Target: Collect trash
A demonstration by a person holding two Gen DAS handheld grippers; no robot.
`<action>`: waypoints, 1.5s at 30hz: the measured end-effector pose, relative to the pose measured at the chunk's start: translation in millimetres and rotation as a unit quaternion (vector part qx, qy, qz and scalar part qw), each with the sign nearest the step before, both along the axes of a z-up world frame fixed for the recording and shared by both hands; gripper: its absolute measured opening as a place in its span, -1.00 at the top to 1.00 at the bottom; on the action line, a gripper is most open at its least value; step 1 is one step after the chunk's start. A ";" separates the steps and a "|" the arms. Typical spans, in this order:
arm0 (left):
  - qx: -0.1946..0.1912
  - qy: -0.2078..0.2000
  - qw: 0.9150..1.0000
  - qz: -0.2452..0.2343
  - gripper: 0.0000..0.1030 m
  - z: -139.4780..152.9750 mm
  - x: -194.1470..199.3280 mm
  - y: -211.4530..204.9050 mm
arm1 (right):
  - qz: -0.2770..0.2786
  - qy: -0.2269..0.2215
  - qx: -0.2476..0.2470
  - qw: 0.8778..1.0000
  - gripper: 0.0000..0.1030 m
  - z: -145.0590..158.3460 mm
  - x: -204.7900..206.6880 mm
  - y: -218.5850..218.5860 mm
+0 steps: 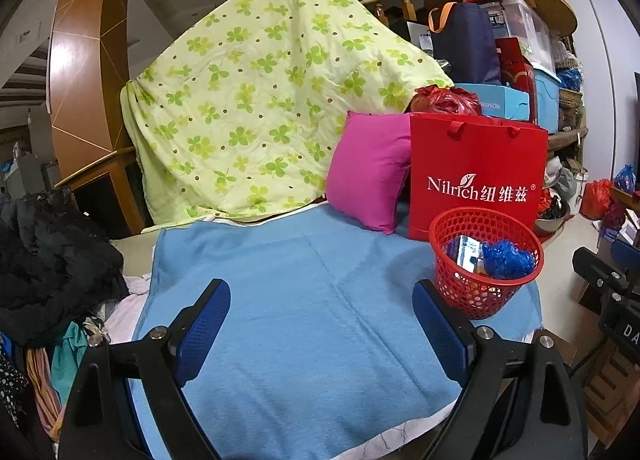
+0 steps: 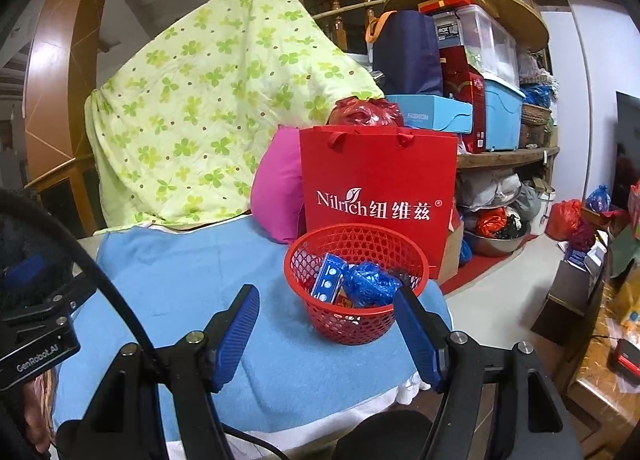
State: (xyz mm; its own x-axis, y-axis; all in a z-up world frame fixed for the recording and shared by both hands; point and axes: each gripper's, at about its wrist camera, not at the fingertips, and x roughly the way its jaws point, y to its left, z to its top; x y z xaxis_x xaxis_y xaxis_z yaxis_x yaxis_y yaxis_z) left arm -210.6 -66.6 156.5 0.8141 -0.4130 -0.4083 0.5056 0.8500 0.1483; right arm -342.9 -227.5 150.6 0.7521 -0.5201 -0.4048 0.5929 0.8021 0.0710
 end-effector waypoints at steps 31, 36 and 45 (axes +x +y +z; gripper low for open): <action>0.019 0.016 0.999 -0.047 -0.80 -0.4 -13.1 -22.8 | -0.033 -0.007 0.013 0.999 -0.42 0.0 -9.5 -24.4; 0.024 0.013 0.998 -0.056 -0.80 1.9 -18.3 -28.9 | -0.037 -0.012 0.015 0.999 -0.42 1.8 -13.6 -29.6; 0.030 0.010 0.997 -0.072 -0.80 4.3 -25.1 -38.6 | -0.045 -0.016 0.019 0.999 -0.42 1.8 -21.9 -37.9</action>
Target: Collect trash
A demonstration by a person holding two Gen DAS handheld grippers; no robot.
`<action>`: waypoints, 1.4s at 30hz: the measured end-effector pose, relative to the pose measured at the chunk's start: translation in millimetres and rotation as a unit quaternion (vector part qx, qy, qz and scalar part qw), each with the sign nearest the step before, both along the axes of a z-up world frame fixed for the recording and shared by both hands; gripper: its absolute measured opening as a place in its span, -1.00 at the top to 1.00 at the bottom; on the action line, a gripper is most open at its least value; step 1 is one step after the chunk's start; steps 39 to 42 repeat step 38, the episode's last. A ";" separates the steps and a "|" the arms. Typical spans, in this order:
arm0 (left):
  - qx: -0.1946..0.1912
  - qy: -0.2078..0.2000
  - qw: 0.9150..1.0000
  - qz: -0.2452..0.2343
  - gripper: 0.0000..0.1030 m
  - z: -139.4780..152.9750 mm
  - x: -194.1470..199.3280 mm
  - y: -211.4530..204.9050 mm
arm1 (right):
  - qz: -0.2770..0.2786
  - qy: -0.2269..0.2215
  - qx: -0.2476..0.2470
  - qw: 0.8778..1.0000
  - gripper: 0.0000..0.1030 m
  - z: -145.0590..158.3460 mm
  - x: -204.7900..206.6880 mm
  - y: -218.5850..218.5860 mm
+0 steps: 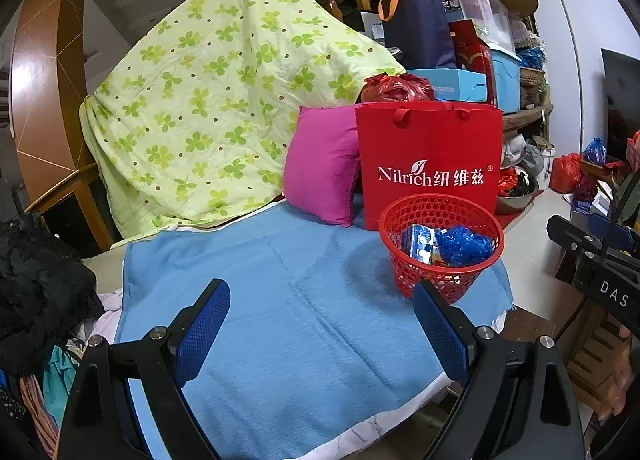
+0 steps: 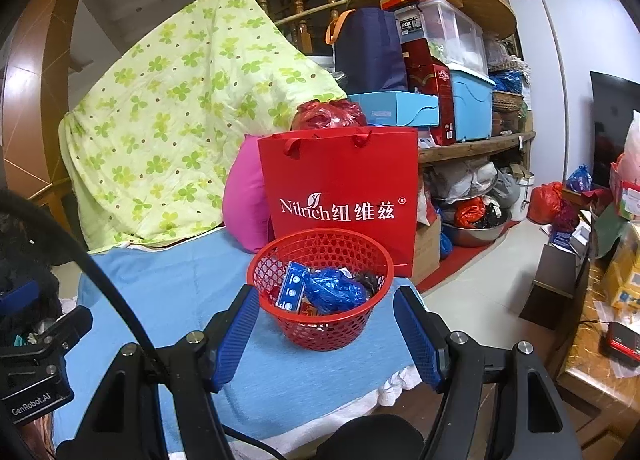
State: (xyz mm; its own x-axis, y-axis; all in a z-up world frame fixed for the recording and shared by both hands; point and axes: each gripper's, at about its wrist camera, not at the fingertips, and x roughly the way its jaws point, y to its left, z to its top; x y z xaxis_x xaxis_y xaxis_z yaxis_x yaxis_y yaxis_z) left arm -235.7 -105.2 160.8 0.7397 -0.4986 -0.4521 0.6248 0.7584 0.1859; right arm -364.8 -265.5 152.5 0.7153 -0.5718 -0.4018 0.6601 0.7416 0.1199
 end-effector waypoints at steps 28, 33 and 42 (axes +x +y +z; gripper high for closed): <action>0.001 0.003 1.000 -0.015 -0.80 -2.5 -5.6 -7.2 | -0.001 0.001 -0.005 1.000 -0.42 -0.4 -0.1 2.7; -0.005 0.007 1.000 -0.020 -0.80 -3.7 -2.5 -6.2 | 0.002 0.008 -0.006 1.000 -0.42 -0.9 7.2 3.9; -0.042 0.040 0.998 -0.003 -0.80 -6.1 29.1 13.6 | 0.028 0.023 -0.005 0.999 -0.42 -3.0 35.9 5.1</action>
